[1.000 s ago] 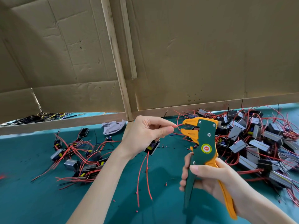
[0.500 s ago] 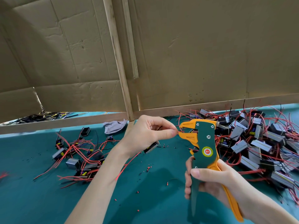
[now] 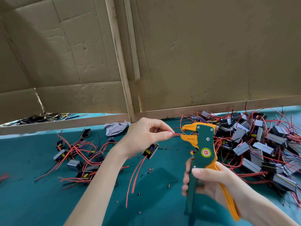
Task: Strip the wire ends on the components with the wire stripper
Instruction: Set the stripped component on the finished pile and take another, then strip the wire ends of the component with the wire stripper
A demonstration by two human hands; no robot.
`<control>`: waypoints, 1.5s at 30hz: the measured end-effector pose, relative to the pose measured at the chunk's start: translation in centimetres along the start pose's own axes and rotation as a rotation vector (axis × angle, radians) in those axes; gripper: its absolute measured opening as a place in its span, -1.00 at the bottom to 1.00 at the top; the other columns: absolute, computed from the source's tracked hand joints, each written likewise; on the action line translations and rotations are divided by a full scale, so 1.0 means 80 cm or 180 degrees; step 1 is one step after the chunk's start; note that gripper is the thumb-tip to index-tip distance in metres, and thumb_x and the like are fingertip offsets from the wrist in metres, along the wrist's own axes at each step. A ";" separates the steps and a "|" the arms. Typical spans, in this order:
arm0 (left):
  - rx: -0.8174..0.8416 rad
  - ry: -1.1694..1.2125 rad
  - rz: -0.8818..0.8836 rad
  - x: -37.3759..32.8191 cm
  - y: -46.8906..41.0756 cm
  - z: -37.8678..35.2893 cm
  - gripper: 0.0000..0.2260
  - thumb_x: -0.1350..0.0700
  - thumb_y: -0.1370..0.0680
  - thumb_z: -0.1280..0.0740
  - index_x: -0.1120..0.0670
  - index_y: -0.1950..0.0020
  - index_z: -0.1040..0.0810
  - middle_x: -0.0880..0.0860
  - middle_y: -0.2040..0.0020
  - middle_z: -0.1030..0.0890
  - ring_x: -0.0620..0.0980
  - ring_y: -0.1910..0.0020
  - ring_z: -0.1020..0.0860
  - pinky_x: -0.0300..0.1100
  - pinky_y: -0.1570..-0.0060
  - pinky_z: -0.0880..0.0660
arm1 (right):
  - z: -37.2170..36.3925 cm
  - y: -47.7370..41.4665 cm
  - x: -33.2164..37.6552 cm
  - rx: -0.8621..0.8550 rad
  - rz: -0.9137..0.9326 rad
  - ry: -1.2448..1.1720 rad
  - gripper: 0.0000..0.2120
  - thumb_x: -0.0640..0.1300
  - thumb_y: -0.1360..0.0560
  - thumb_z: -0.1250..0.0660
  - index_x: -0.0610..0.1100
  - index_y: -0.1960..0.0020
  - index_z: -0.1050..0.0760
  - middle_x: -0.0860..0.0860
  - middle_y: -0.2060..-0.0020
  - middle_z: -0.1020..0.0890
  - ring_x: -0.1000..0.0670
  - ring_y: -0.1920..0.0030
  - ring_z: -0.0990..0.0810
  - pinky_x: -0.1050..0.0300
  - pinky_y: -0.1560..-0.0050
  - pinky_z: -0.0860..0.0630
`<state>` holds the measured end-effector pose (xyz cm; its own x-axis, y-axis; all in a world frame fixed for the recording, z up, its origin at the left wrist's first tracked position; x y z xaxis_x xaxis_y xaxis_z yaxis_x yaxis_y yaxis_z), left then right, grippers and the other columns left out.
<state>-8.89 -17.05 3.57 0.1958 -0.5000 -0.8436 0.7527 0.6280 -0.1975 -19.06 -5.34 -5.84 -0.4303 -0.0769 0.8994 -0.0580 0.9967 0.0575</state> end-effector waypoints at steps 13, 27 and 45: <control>-0.0908 -0.0151 -0.0432 -0.016 -0.015 0.027 -0.91 0.19 -0.52 -0.41 0.03 0.14 -0.67 -0.13 0.33 -0.60 -0.19 0.34 -0.43 -0.37 0.25 -0.38 | 0.017 -0.004 -0.005 -0.0353 -0.0267 -0.0254 -0.61 -0.25 -0.09 -0.52 -0.32 0.12 -0.57 -0.31 0.26 -0.56 -0.29 0.25 -0.61 -0.17 0.19 -0.61; -0.0278 0.0690 -0.0606 -0.090 -0.112 -0.114 -0.74 0.35 -0.57 -0.24 0.15 -0.19 -0.58 0.06 -0.19 -0.59 -0.01 -0.01 -0.44 -0.17 -0.13 -0.41 | 0.031 -0.006 -0.015 -0.0462 -0.0485 -0.0859 -0.73 -0.45 -0.28 -0.26 -0.35 0.02 -0.45 -0.46 -0.04 -0.60 -0.43 -0.03 -0.63 -0.31 0.07 -0.62; -0.0399 -0.3090 0.2312 0.159 0.002 0.075 -0.76 0.17 -0.49 -0.28 0.10 -0.14 -0.58 0.10 -0.07 -0.62 0.14 -0.03 -0.58 -0.09 0.03 -0.51 | 0.039 -0.013 -0.012 -0.0519 -0.0122 -0.1010 -0.64 -0.41 -0.14 -0.35 -0.29 0.06 -0.48 -0.25 0.28 -0.56 -0.23 0.31 -0.59 -0.14 0.21 -0.62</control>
<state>-2.50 -26.89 -4.18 0.9750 -0.2128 -0.0646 0.2173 0.9734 0.0729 -21.38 -6.38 -8.09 -0.6903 -0.0934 0.7175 0.0540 0.9822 0.1799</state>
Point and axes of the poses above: each hand's wrist, its own y-axis away from the middle knuckle, its own z-axis out of the back of the hand, x = y × z, the point moved 7 cm from there along -y, towards the middle knuckle
